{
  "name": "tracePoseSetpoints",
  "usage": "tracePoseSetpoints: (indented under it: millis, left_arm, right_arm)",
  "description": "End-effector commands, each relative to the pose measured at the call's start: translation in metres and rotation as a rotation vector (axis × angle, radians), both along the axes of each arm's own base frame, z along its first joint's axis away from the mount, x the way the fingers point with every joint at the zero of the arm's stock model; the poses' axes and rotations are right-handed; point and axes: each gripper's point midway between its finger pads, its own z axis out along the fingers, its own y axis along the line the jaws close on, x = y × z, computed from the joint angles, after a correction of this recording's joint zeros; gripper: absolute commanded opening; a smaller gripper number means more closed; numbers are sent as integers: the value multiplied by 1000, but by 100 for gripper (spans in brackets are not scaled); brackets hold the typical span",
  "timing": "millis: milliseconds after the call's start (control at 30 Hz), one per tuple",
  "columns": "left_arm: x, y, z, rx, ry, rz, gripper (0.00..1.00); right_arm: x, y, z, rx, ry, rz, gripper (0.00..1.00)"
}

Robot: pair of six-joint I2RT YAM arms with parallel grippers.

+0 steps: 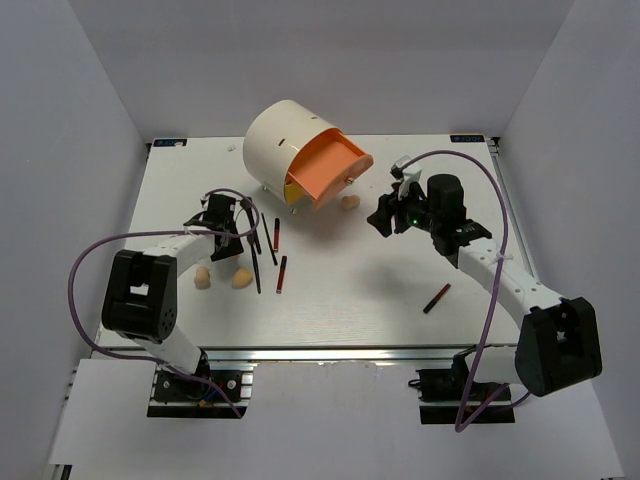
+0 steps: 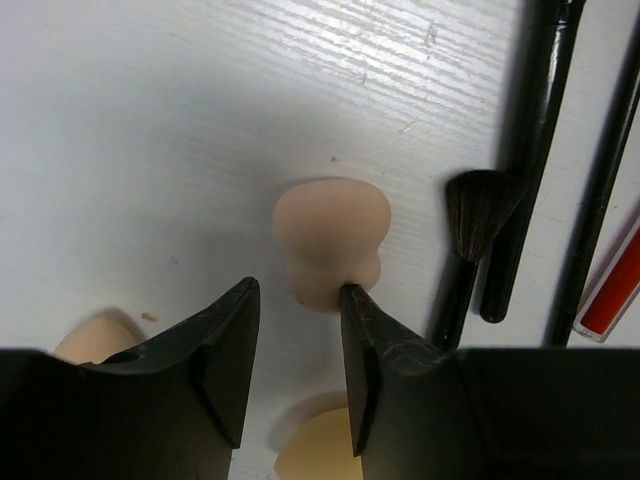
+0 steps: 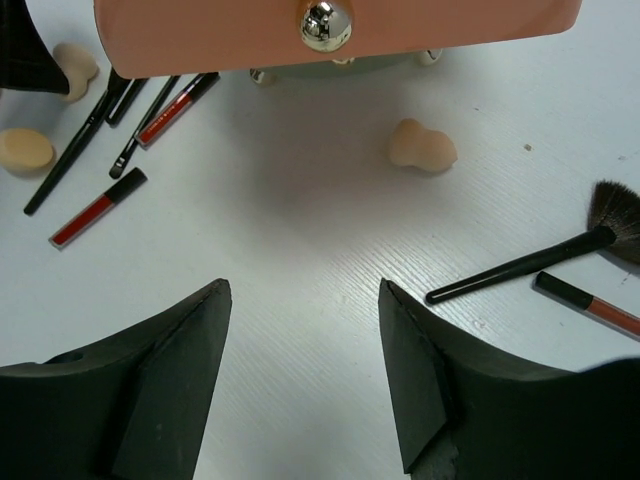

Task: Organize the makeup

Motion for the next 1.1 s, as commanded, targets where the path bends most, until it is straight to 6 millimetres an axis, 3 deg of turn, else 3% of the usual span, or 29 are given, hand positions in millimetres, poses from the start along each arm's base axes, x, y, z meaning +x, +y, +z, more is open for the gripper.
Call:
tracePoseSetpoints:
  millis: [0, 67, 233, 500, 633, 667, 733, 767, 800, 833, 933, 1033, 1067]
  left_arm:
    - [24, -5, 8, -17, -71, -3, 48]
    - [24, -5, 6, -19, -69, 1, 45]
    - [29, -7, -3, -28, -61, 5, 34]
    - [36, -12, 3, -52, -87, 9, 2]
    - [35, -17, 39, -95, -169, 14, 0]
    - [34, -19, 64, -128, -230, 26, 0]
    - [28, -35, 88, -202, -290, -6, 0]
    - [25, -45, 119, -256, -375, -22, 0]
    - [21, -56, 132, -286, -411, -54, 0]
    - [15, -79, 148, -324, -445, -120, 0]
    - [4, -116, 204, -388, -583, -229, 0]
    - [7, -140, 240, -404, -681, -319, 0]
    - [14, -147, 266, -400, -749, -360, 0]
  right_arm:
    - [1, -2, 0, -33, -46, 29, 67]
    - [0, -1, -2, -41, -42, 51, 73]
    - [8, -10, -2, -24, -31, 48, 76]
    - [13, -24, -3, -19, -22, 13, 76]
    - [10, -26, -3, -29, -31, 25, 76]
    - [7, -25, -3, -35, -41, 45, 75]
    - [3, -24, -3, -37, -46, 82, 71]
    - [-2, -23, -1, -32, -61, 119, 68]
    - [-4, -22, -1, -28, -65, 132, 62]
    - [-5, -22, 0, -24, -70, 139, 44]
    - [-6, -25, -2, -19, -69, 137, 8]
    - [-2, -29, -6, -13, -51, 114, 8]
    - [1, -31, -10, -11, -39, 104, 11]
